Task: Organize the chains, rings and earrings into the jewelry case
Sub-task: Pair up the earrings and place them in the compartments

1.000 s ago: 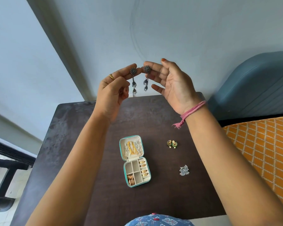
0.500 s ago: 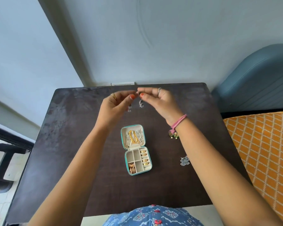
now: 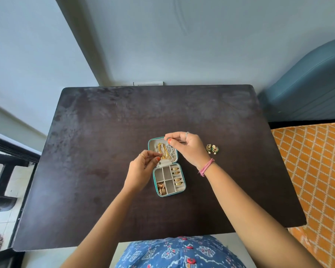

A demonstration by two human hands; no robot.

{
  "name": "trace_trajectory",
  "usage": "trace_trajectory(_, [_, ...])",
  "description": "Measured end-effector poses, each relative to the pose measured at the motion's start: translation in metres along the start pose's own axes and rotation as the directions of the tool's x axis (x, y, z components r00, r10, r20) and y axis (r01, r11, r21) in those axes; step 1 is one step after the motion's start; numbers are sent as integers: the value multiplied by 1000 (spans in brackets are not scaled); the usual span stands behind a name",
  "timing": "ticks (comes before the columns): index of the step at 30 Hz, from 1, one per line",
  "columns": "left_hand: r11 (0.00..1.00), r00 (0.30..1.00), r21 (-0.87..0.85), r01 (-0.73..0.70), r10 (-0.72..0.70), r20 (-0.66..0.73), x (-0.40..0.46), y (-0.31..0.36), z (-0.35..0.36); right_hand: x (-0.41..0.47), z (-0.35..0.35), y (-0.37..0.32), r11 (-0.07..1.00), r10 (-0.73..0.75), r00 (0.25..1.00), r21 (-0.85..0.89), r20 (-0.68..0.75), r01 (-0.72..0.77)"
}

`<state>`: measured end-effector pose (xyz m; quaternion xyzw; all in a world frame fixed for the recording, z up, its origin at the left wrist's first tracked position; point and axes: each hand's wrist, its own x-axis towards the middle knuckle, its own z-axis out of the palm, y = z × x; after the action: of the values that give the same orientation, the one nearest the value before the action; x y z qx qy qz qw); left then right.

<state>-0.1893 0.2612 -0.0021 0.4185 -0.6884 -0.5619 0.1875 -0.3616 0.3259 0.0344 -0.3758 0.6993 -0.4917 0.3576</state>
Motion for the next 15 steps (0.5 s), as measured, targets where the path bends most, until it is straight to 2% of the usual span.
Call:
trace_trajectory(5, [991,1000,132,17,-19,11,-7,-25,7,-9,6,12,998,54,998,-10,-10,-55])
trace_trajectory(15, [974,986,162,156,-163,28,-9,-49,15,-18,19,20,994,111,994,2,-8,-111])
